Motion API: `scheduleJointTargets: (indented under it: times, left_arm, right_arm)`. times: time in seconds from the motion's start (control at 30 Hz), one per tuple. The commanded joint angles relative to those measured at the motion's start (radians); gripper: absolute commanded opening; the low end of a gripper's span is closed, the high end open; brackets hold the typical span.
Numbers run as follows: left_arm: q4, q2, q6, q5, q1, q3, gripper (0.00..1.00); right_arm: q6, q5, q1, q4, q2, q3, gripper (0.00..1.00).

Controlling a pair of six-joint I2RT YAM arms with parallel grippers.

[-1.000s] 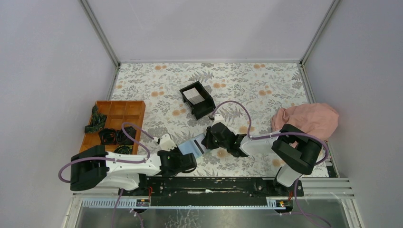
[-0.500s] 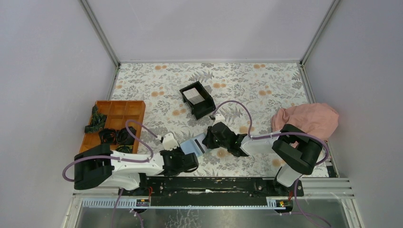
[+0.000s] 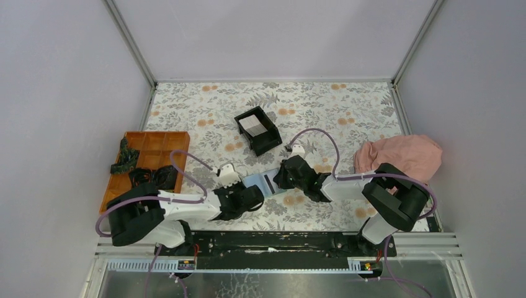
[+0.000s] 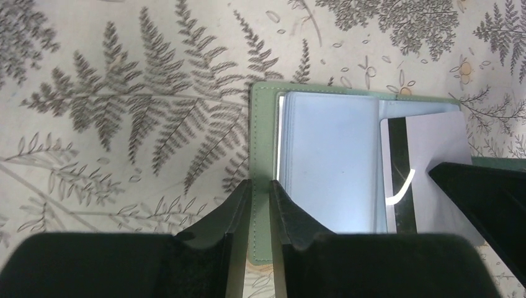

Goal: Put the credit cards into the card holder
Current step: Insert the credit card into the card holder.

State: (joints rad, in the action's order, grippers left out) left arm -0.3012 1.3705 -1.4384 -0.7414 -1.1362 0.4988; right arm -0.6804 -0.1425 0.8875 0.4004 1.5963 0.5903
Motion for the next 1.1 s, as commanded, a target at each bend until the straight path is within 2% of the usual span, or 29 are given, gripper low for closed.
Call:
scheduleJointTargets:
  times: [0.0, 0.17, 0.43, 0.67, 1.07]
  left_arm:
    - [0.106, 0.075, 0.146, 0.091, 0.052, 0.011, 0.23]
    - [0.164, 0.147, 0.21, 0.127, 0.08, 0.043, 0.22]
    - [0.214, 0.221, 0.213, 0.171, 0.086, 0.028, 0.19]
    - [0.212, 0.224, 0.212, 0.18, 0.087, 0.018, 0.18]
    - [0.205, 0.229, 0.202, 0.199, 0.087, 0.004, 0.17]
  right_arm:
    - [0.068, -0.09, -0.039, -0.307, 0.028, -0.078, 0.0]
    - [0.068, -0.091, -0.045, -0.298, 0.001, -0.09, 0.0]
    - [0.059, -0.082, -0.046, -0.229, -0.114, -0.134, 0.0]
    - [0.032, -0.053, -0.045, -0.133, -0.161, -0.16, 0.0]
    - [0.016, -0.097, -0.045, -0.049, -0.246, -0.196, 0.0]
